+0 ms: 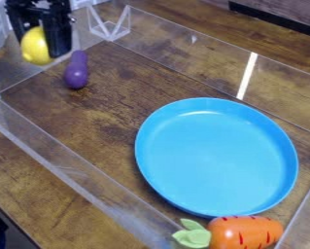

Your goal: Put the lemon on the blue tray

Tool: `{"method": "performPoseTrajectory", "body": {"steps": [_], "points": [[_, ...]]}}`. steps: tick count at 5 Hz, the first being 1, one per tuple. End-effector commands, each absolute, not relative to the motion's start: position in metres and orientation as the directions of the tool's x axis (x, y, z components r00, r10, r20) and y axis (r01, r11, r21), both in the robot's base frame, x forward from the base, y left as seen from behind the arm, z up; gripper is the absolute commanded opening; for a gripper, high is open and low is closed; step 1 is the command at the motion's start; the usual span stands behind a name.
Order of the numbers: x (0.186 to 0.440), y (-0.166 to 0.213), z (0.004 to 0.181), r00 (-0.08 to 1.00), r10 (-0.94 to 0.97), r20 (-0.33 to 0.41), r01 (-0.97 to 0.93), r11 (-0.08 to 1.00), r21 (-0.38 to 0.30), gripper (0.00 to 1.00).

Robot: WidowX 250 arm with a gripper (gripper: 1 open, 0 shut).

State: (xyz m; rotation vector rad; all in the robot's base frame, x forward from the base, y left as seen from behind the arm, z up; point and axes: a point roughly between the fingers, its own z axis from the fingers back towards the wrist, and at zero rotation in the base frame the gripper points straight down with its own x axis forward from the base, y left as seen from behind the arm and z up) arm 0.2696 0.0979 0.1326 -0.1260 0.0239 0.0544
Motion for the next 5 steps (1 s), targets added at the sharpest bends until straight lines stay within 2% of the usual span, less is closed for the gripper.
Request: {"method": "performPoseTrajectory", "body": {"steps": [1, 3, 5], "points": [[0.280, 0.095, 0.143, 1.000, -0.002, 0.017, 0.003, 0.994, -0.107, 0.00], [0.297, 0.075, 0.137, 0.998, -0.058, 0.004, 0.058, 0.992, -0.115, 0.00], [0.307, 0.031, 0.139, 0.996, -0.087, 0.002, 0.087, 0.989, -0.122, 0.00]]}}
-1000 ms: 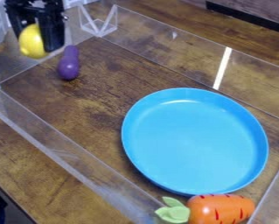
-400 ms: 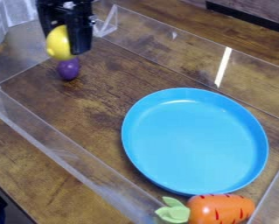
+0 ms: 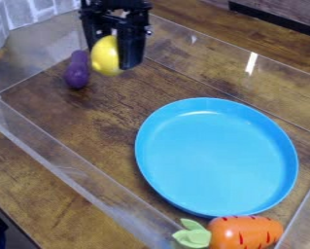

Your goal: Put the lemon on the blue tray

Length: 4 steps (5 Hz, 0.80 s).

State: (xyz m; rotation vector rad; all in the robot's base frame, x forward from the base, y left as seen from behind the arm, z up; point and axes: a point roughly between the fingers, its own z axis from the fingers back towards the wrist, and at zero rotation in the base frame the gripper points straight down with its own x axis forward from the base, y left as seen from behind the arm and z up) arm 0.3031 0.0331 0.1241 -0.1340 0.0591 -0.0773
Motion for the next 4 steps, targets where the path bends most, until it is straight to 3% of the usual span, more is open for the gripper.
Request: {"method": "performPoseTrajectory", "body": {"steps": [1, 2, 4], "points": [[0.306, 0.010, 0.139, 0.984, -0.180, 0.003, 0.179, 0.976, -0.124, 0.00], [0.306, -0.008, 0.137, 0.963, -0.271, 0.003, 0.269, 0.955, -0.123, 0.00], [0.310, -0.040, 0.128, 0.968, -0.250, 0.002, 0.248, 0.962, -0.116, 0.00]]}}
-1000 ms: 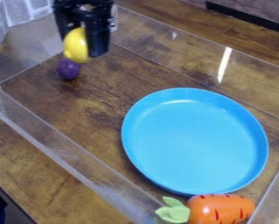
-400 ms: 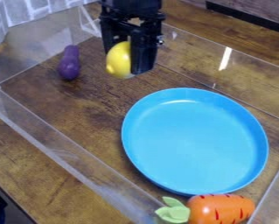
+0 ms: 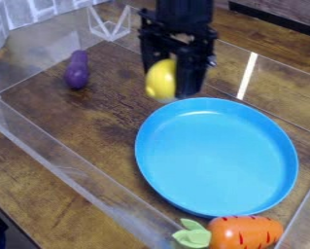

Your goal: Put the lemon on the blue tray

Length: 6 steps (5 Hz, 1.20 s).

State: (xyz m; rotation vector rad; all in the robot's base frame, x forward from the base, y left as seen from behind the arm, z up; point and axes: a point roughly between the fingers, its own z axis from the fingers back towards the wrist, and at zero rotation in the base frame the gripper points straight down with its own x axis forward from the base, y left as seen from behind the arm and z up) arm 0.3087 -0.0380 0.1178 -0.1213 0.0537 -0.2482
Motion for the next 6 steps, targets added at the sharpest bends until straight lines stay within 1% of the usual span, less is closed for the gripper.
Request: {"method": "performPoseTrajectory", "body": {"steps": [1, 2, 3, 5, 6], "points": [[0.314, -0.057, 0.121, 0.951, -0.310, 0.003, 0.308, 0.945, -0.112, 0.00], [0.324, -0.069, 0.111, 0.935, -0.355, 0.005, 0.354, 0.930, -0.104, 0.00], [0.340, -0.073, 0.105, 0.924, -0.382, 0.013, 0.381, 0.920, -0.087, 0.00], [0.334, -0.074, 0.100, 0.919, -0.394, 0.027, 0.395, 0.917, -0.050, 0.00], [0.334, -0.082, 0.103, 0.917, -0.397, 0.032, 0.399, 0.916, -0.053, 1.00]]}}
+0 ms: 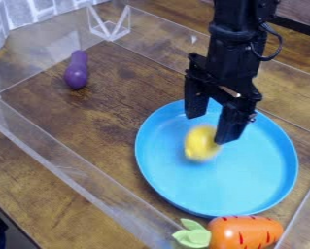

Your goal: Put the lemon on the blue tray

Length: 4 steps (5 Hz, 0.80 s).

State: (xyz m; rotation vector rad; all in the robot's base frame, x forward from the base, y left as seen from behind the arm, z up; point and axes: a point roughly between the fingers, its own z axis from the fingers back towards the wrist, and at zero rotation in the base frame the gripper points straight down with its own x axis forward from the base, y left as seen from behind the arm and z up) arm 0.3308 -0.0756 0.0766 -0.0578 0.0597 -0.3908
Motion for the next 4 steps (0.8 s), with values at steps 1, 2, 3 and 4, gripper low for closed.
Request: {"method": "performPoseTrajectory", "body": {"steps": [1, 2, 3, 4], "points": [[0.335, -0.085, 0.117, 0.917, -0.397, 0.047, 0.399, 0.916, -0.045, 0.00], [0.338, -0.080, 0.120, 0.943, -0.328, 0.051, 0.330, 0.943, -0.043, 1.00], [0.339, -0.076, 0.124, 0.964, -0.261, 0.057, 0.264, 0.964, -0.039, 1.00], [0.338, -0.074, 0.132, 0.974, -0.220, 0.051, 0.222, 0.974, -0.040, 1.00]]}}
